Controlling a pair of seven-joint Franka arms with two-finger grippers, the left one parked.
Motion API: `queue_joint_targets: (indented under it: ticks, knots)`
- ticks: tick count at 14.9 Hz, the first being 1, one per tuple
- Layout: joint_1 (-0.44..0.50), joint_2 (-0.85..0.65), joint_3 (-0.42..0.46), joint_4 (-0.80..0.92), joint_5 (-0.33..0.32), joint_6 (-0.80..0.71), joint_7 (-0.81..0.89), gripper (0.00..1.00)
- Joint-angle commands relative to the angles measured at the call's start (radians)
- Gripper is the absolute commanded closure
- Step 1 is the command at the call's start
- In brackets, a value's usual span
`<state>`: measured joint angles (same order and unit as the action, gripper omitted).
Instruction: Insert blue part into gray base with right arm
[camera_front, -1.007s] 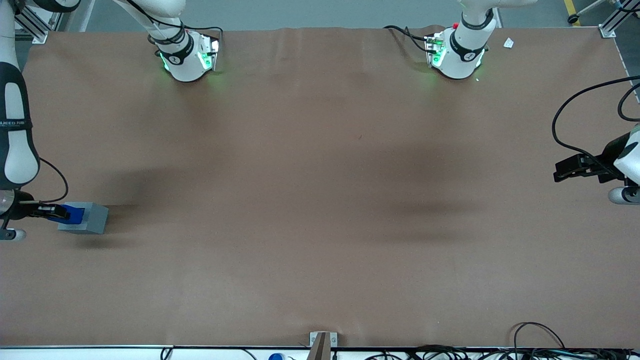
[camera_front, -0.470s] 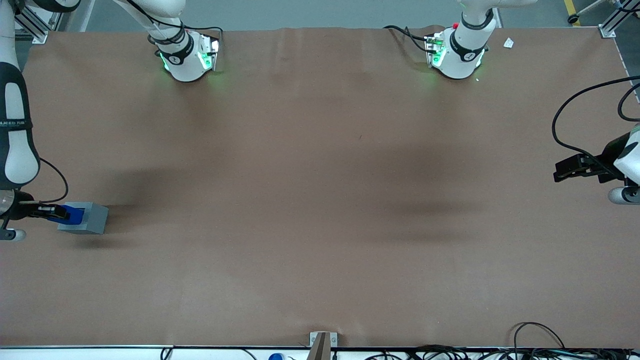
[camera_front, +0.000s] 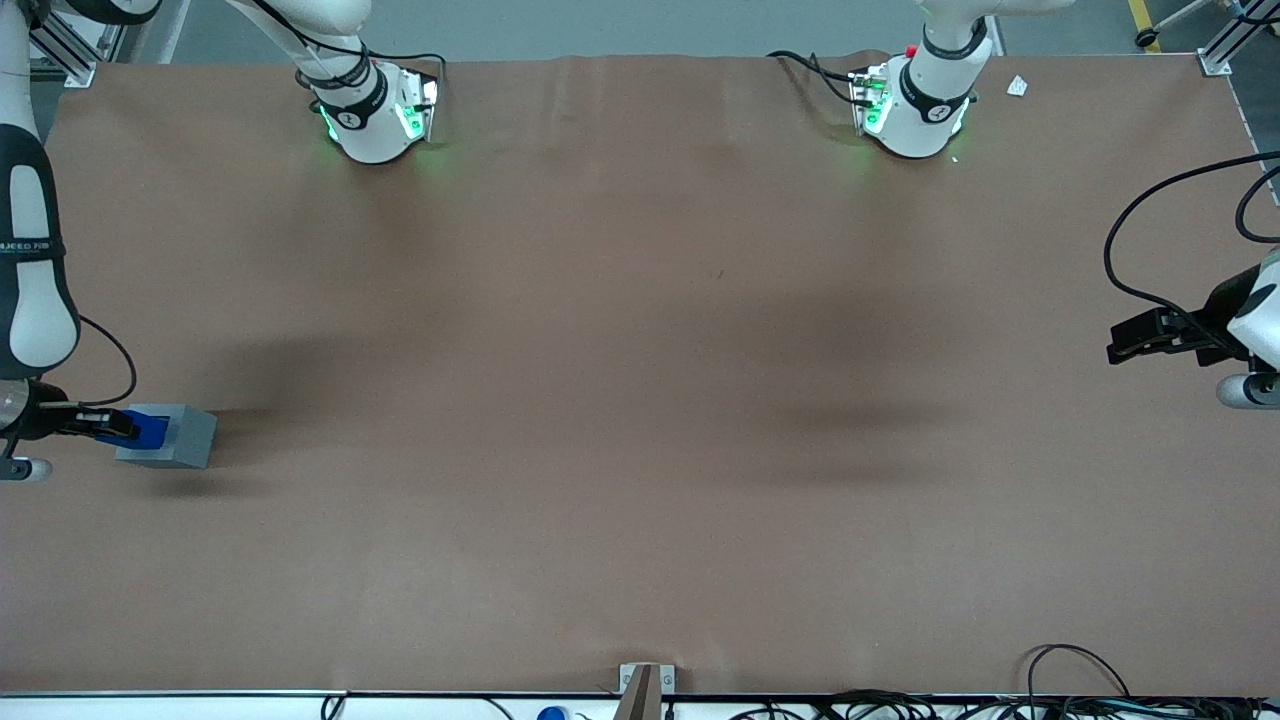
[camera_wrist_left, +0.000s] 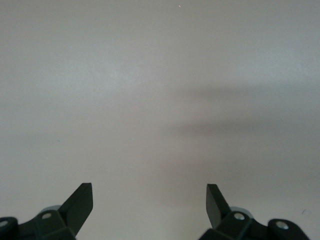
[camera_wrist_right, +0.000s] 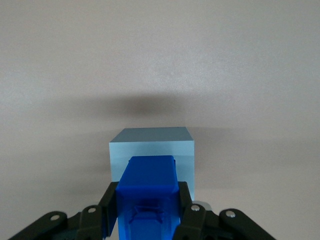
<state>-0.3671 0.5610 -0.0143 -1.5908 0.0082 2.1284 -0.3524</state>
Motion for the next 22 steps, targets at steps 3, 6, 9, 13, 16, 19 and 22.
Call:
queue_joint_targets:
  ticks: [3,6,9,13,16,19,22]
  knots:
    - [-0.019,0.008,0.013,-0.034,-0.002,-0.007,-0.02,0.8]
    - [-0.015,0.005,0.013,-0.029,-0.002,-0.024,-0.019,0.82]
    - [-0.018,0.005,0.013,-0.029,-0.002,-0.024,-0.02,0.82]
    - [-0.018,0.005,0.013,-0.031,-0.002,-0.024,-0.022,0.82]
    - [-0.018,0.008,0.013,-0.026,-0.002,-0.022,-0.016,0.69]
    - [-0.015,0.004,0.014,-0.002,-0.002,-0.022,-0.008,0.0]
    - [-0.01,-0.059,0.014,-0.001,0.001,-0.024,-0.016,0.0]
